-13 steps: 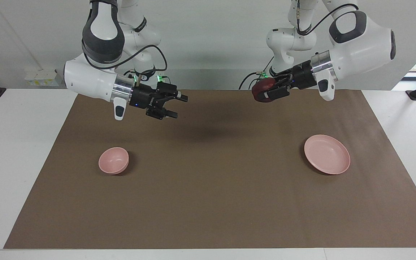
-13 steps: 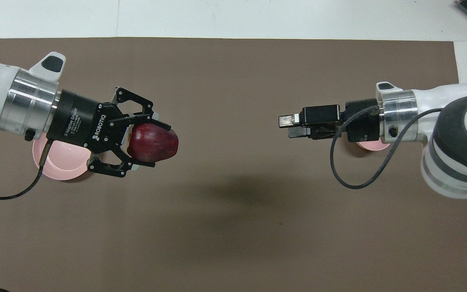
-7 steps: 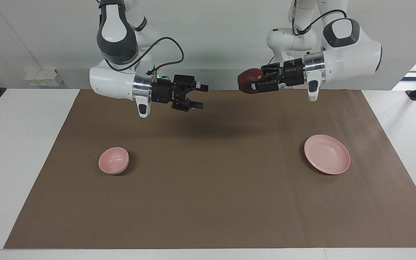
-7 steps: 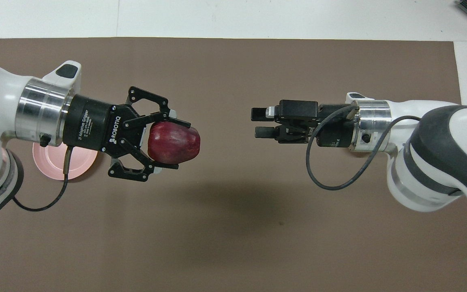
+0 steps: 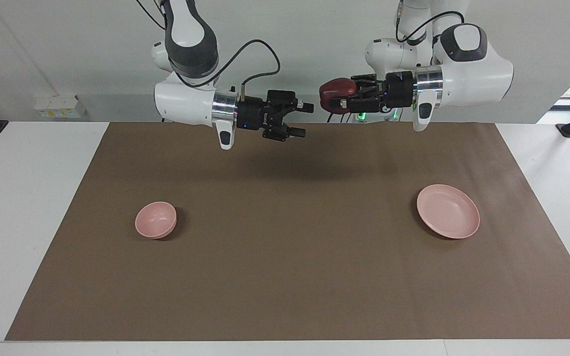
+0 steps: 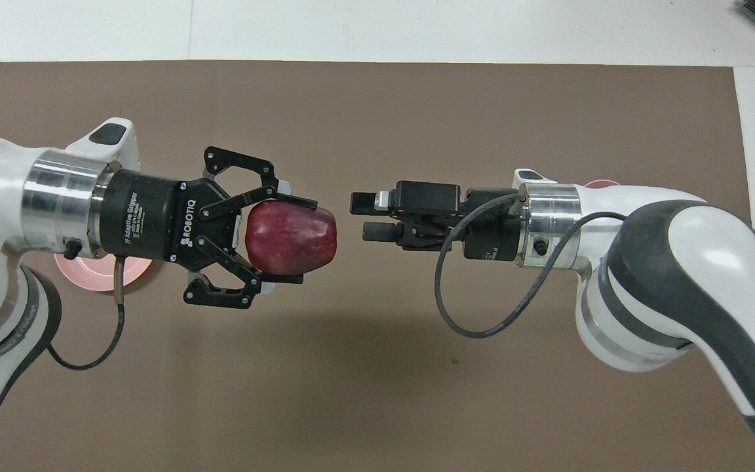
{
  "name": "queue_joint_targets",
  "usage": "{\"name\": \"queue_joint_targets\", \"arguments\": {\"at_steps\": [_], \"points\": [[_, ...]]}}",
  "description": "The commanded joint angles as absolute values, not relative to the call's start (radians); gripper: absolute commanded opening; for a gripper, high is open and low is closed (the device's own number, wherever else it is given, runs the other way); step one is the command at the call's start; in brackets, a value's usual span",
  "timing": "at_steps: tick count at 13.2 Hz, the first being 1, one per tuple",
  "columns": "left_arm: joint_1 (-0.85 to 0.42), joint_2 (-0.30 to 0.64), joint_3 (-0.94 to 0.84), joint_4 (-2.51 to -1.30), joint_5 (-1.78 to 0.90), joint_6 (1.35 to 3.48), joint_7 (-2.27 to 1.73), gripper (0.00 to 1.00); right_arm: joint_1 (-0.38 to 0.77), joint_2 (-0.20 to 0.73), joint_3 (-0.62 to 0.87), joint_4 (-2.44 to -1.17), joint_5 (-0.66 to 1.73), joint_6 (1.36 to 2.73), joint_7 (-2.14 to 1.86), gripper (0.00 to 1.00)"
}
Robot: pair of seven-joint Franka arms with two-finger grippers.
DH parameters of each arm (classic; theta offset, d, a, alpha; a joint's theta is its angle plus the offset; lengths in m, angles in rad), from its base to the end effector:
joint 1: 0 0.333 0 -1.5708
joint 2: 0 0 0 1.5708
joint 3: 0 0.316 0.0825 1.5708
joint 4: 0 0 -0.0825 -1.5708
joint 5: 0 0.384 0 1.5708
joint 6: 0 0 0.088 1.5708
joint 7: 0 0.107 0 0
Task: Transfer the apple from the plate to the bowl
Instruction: 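Carry the apple toward the right gripper while the right gripper approaches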
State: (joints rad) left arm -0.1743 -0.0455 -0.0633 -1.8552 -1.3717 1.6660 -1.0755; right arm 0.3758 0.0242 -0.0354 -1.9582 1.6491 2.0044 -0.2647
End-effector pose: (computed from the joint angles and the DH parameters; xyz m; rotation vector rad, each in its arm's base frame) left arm 0.5128 -0.2239 0.5994 1.6321 1.0109 -1.0447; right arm 0.5373 0.2541 0.5232 -1.6639 0.1919 0.0400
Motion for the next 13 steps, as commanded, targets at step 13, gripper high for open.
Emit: {"name": "queue_joint_targets", "arguments": {"at_steps": [13], "points": [[-0.387, -0.092, -0.052, -2.003, -1.511, 1.991, -0.951, 0.00, 0.394, -0.052, -0.035, -2.054, 1.729, 2.003, -0.342, 1.00]]}}
